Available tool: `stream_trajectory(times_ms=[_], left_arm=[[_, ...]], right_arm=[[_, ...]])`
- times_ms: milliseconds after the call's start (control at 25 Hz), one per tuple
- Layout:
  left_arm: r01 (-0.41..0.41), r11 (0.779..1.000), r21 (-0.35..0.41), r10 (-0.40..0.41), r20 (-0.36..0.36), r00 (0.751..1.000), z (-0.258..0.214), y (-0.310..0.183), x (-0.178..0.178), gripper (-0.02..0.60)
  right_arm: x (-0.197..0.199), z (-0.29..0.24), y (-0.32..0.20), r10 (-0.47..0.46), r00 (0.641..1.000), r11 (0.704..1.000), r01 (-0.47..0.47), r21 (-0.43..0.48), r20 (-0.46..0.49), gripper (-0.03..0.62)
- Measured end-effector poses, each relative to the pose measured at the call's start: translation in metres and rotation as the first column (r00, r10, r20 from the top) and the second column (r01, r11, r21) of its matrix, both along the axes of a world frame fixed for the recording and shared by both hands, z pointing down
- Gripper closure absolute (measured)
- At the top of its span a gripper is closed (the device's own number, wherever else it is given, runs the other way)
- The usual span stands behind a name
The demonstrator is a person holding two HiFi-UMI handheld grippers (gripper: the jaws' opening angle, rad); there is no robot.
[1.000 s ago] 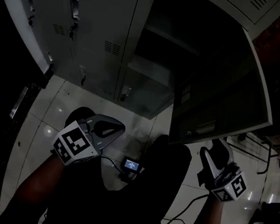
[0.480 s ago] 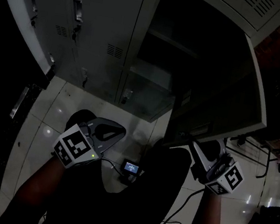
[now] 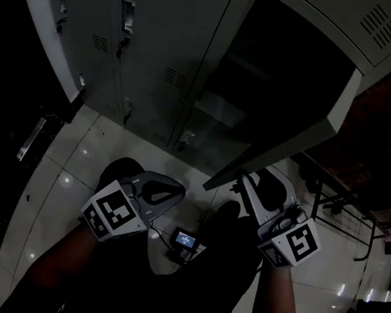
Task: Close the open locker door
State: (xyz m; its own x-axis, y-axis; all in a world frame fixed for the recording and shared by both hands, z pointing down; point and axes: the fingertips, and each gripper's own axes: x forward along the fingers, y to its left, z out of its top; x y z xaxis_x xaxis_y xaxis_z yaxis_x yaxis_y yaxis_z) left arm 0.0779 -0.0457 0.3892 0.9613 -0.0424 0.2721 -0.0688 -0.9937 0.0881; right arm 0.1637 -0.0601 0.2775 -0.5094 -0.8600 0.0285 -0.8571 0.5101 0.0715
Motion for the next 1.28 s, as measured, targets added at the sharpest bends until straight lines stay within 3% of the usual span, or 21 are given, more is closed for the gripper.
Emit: stream_trajectory(times_ms=[440, 1280], left_arm=[[0.01, 1.0, -0.012, -0.01, -0.037, 0.999, -0.005, -0.005, -0.008, 0.569], [-0.009, 0.999, -0.041, 0.006, -0.082, 0.997, -0.012, -0.006, -0.01, 0.569]], right_arm=[[-0.03, -0.002, -0.094, 0.069, 0.998, 0.998, -0.069, -0.012, -0.009, 0.474], [-0.006, -0.004, -0.234, 0.3, 0.954, 0.95, -0.299, -0.092, 0.0, 0.444]])
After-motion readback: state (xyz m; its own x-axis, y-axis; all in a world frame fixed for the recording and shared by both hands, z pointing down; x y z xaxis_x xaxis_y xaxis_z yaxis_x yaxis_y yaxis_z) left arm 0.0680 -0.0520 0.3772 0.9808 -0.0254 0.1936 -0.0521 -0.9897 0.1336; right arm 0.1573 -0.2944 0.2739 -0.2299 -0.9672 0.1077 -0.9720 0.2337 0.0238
